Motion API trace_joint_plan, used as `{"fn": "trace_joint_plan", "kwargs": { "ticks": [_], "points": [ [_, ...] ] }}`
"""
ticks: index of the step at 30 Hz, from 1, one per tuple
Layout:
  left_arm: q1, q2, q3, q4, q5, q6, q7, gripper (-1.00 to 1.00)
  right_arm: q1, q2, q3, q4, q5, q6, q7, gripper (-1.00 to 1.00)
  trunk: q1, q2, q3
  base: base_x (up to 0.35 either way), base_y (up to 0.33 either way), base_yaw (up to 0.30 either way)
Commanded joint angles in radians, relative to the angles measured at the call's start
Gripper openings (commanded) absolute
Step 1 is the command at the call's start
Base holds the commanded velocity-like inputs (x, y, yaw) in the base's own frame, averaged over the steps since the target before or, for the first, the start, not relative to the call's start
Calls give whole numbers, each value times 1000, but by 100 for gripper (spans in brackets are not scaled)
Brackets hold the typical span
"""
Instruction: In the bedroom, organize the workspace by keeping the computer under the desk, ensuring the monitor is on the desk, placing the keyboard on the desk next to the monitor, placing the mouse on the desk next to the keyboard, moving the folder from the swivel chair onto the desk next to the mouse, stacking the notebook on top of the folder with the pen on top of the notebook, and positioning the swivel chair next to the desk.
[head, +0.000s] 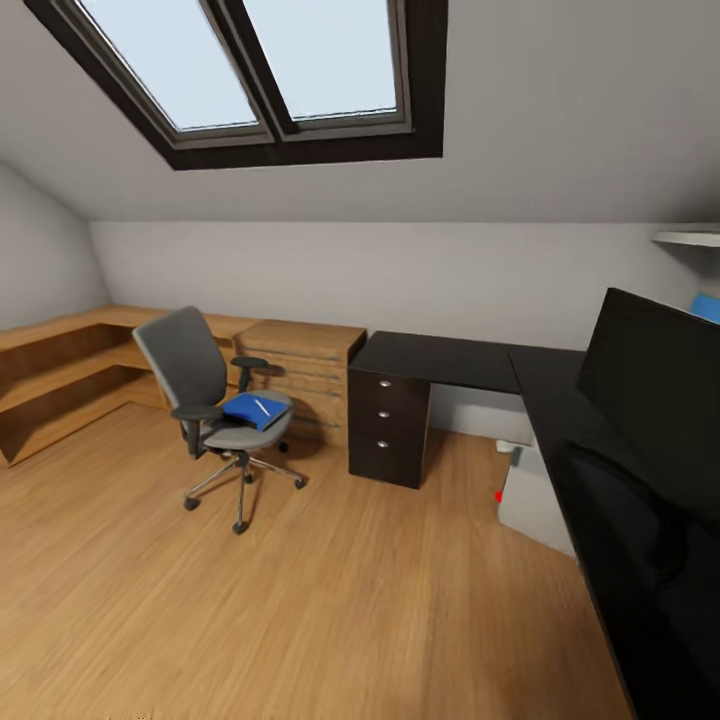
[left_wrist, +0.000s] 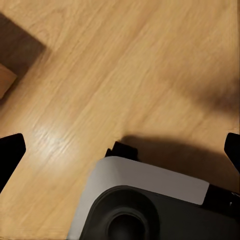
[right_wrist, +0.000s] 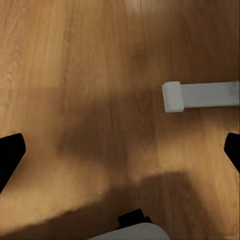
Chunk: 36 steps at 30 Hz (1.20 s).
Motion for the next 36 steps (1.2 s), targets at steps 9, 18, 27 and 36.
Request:
{"fn": "trace_joint_plan", "kwargs": {
  "ticks": [9,18,27,36],
  "points": [
    [0,-1,-3,1,7,-3,-4,100,-1,2,-7,2,3,-4,2,100,-1,-1,-12,-304,-166,-189],
    [0,-4,-4,1,-15,-3,-4,100,-1,1,-5,2,3,7,1,100,-1,-1,-22,-195,-290,-128],
    [0,-4,-4,2,-55,-3,-3,100,-1,-2,-3,1,2,66,0,100,-1,-1,-23,-147,-315,-16],
    [0,-3,-4,1,-60,-4,-2,100,-1,-6,-4,1,1,171,-1,100,-1,-1,-23,-195,-269,-1]
  ]
}}
